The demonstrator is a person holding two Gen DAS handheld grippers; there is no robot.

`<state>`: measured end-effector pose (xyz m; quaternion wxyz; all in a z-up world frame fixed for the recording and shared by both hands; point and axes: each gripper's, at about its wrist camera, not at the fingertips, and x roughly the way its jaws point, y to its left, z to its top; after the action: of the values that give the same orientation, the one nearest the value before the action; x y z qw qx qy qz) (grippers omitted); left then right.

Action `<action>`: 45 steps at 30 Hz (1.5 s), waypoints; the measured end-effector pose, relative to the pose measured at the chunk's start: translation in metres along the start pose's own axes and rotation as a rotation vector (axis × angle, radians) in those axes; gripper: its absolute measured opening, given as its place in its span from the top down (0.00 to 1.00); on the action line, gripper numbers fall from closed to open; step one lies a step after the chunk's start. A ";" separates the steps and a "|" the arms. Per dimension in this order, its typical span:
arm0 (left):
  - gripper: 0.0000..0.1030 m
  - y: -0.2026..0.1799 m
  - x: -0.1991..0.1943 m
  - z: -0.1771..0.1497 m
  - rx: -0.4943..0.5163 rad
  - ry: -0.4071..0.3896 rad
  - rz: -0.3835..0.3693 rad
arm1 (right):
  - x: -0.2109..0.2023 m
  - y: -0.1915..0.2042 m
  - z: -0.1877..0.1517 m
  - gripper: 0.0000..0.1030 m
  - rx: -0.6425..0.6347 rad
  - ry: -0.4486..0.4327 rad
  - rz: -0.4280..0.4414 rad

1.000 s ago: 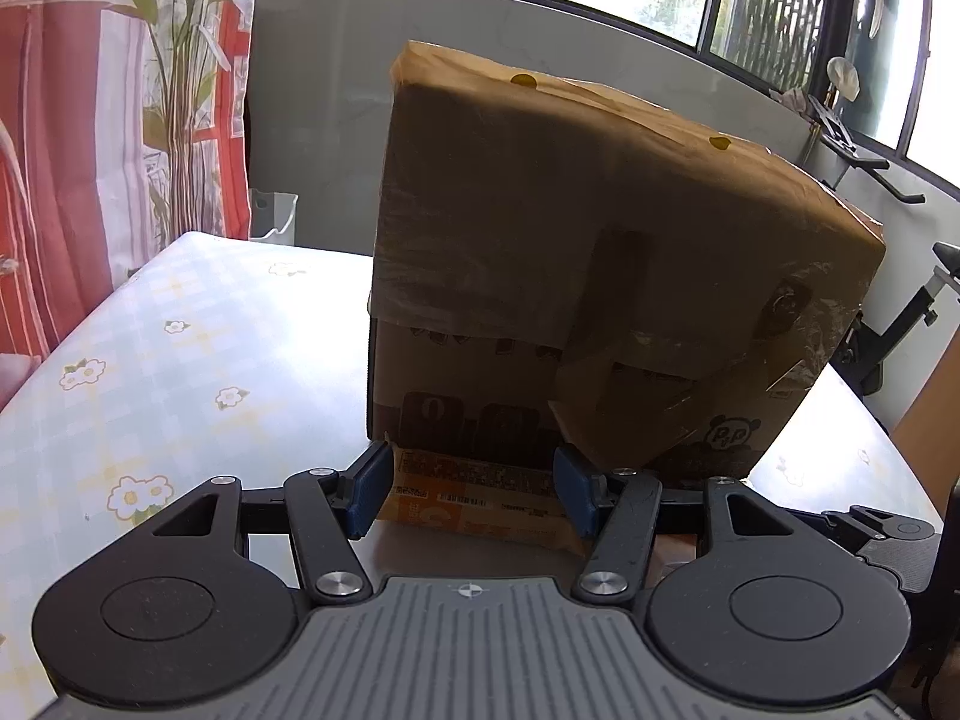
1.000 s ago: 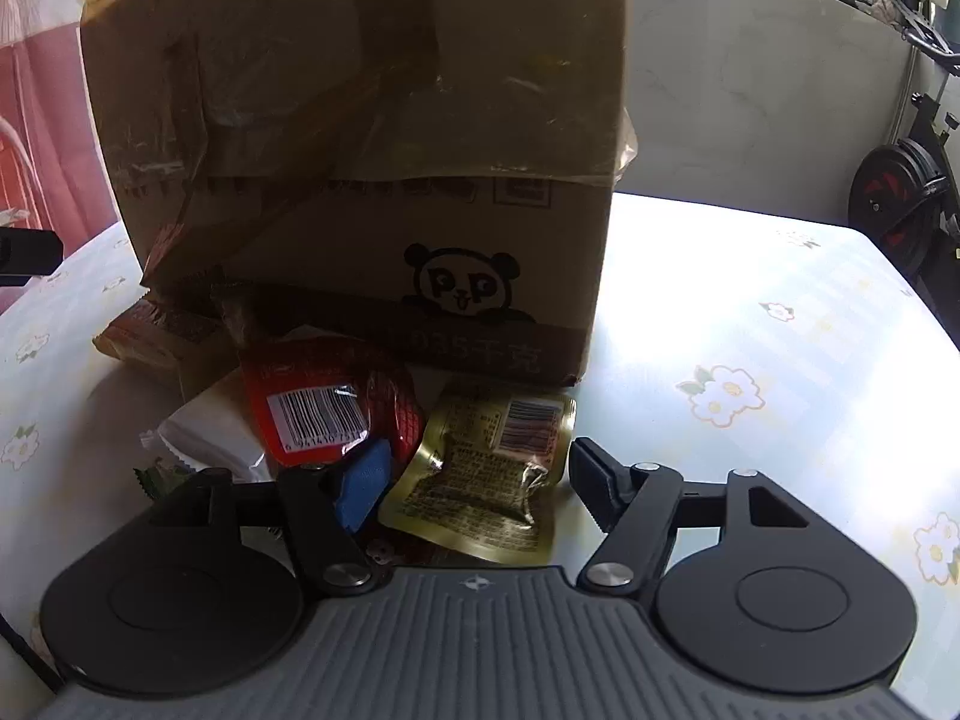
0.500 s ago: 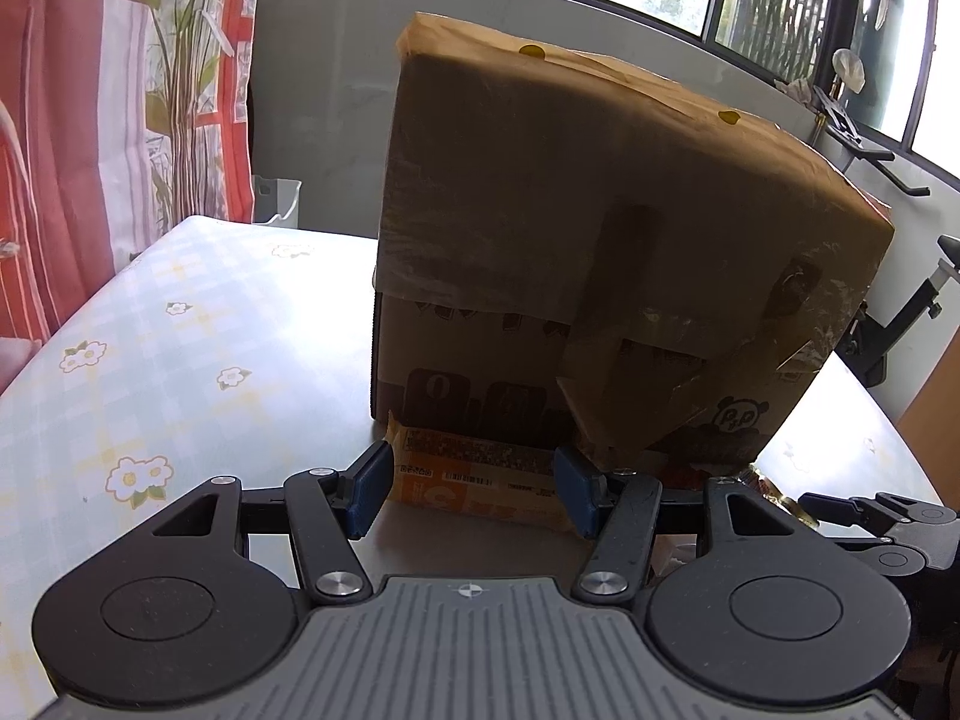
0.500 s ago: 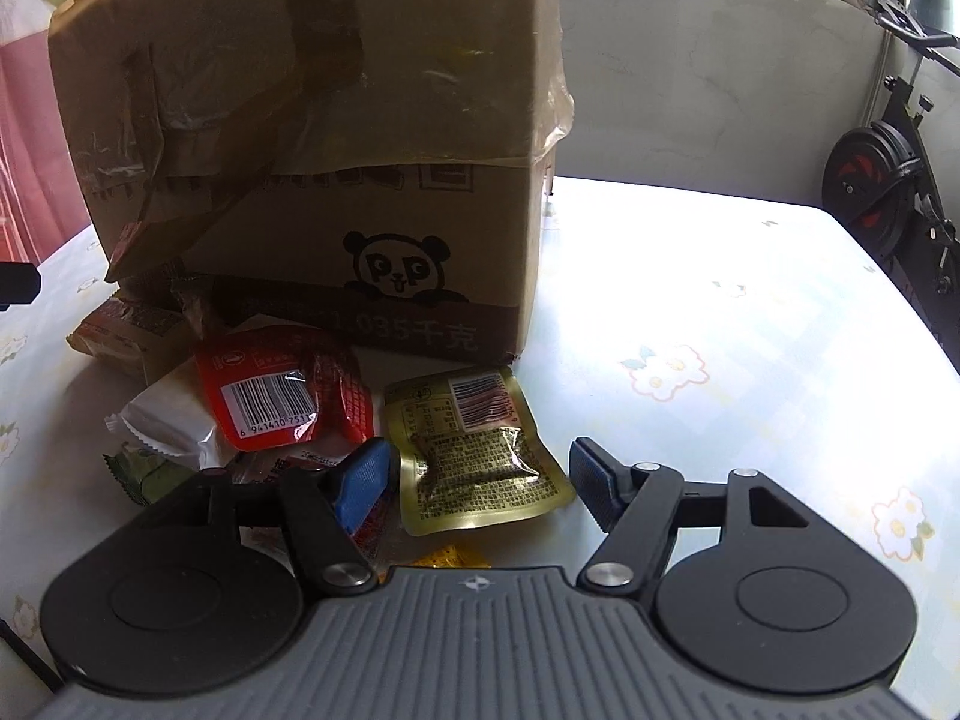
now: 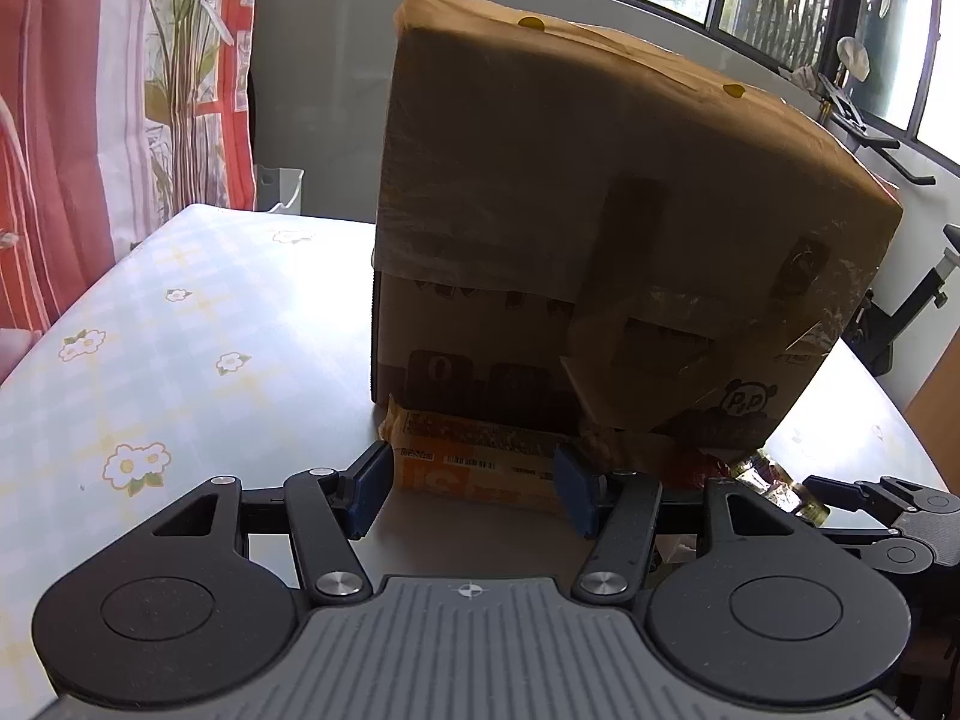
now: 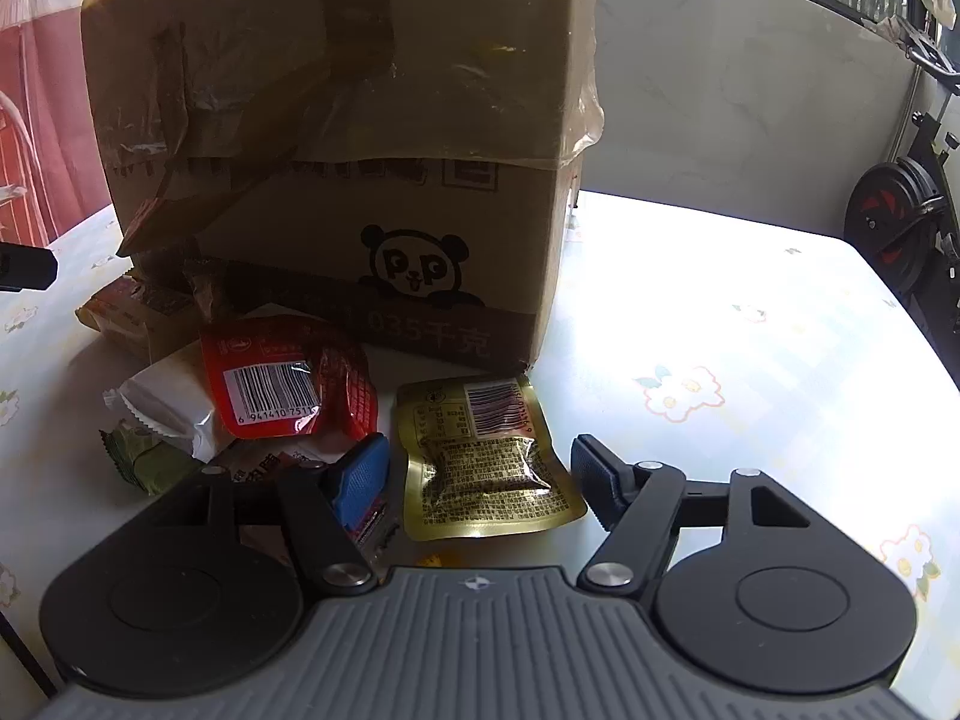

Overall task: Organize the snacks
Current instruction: 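Grasp the orange wafer bar with the left tool while the right tool grasps the gold pouch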

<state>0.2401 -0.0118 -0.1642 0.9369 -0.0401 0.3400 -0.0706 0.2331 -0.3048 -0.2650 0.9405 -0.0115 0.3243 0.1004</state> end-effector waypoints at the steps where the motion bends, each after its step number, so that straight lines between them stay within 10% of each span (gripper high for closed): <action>1: 0.40 0.000 0.000 0.000 0.000 0.001 0.001 | -0.001 0.001 -0.001 0.34 -0.002 -0.003 0.005; 11: 0.40 -0.001 0.004 -0.004 -0.002 0.013 0.001 | -0.006 -0.001 -0.004 0.49 0.011 -0.045 0.073; 45: 0.23 -0.016 0.083 0.013 0.082 0.084 0.069 | -0.004 -0.004 -0.004 0.47 0.017 -0.040 0.093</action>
<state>0.3096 -0.0401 -0.2043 0.9245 0.0132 0.3770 -0.0540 0.2284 -0.3095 -0.2656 0.9412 0.0136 0.3066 0.1415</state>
